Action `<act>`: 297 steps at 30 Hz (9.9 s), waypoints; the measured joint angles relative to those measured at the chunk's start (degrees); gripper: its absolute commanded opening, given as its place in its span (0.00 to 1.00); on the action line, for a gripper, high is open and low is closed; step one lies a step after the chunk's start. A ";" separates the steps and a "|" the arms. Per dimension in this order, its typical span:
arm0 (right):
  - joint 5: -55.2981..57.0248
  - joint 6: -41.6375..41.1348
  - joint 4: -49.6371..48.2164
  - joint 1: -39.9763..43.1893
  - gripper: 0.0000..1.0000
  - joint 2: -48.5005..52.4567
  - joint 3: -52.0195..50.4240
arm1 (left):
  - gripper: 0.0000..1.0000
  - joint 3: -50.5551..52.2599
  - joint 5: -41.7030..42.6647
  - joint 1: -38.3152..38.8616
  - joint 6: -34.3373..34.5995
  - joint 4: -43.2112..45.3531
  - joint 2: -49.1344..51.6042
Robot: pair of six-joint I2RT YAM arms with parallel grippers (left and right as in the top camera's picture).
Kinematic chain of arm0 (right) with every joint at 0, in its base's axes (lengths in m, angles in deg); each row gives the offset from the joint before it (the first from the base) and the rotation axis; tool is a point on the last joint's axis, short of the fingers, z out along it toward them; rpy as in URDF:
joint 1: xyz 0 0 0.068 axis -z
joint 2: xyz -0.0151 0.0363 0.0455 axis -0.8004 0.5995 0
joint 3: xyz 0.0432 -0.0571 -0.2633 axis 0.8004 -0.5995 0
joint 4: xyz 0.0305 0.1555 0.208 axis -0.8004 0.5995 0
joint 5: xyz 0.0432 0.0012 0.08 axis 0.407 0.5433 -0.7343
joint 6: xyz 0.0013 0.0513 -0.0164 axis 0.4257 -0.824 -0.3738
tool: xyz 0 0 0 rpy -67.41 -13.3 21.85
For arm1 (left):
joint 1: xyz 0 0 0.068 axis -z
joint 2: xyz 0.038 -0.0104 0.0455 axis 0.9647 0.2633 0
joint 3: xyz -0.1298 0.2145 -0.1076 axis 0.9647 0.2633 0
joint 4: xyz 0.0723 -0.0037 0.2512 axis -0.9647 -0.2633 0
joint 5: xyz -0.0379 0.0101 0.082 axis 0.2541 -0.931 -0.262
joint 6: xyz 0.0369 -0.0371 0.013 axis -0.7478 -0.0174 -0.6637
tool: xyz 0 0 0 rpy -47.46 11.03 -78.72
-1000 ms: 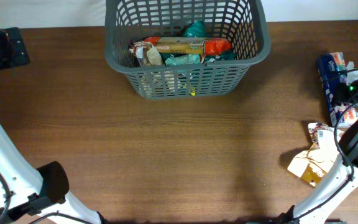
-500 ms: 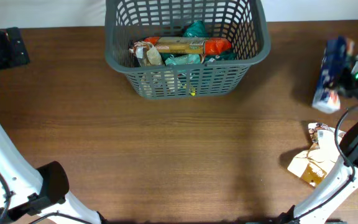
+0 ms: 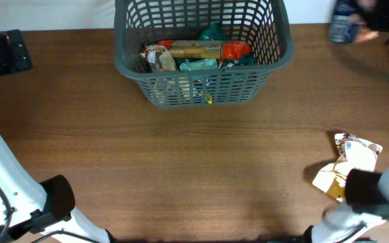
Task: Pack container
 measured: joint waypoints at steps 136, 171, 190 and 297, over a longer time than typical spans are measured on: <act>40.89 -9.86 -30.75 18.88 0.18 -8.04 -95.32 | 0.99 0.11 0.00 0.00 0.13 0.00 0.00; -2.69 10.23 -27.02 -10.40 0.04 -14.99 -27.69 | 0.99 0.11 0.02 0.00 0.13 0.00 0.00; 4.31 25.35 -41.48 -25.49 0.04 9.57 -27.89 | 0.99 0.11 0.00 0.00 0.13 0.02 0.00; 36.52 8.31 -39.32 -13.53 0.99 -105.33 -137.55 | 0.99 0.11 0.00 0.00 0.13 0.00 0.00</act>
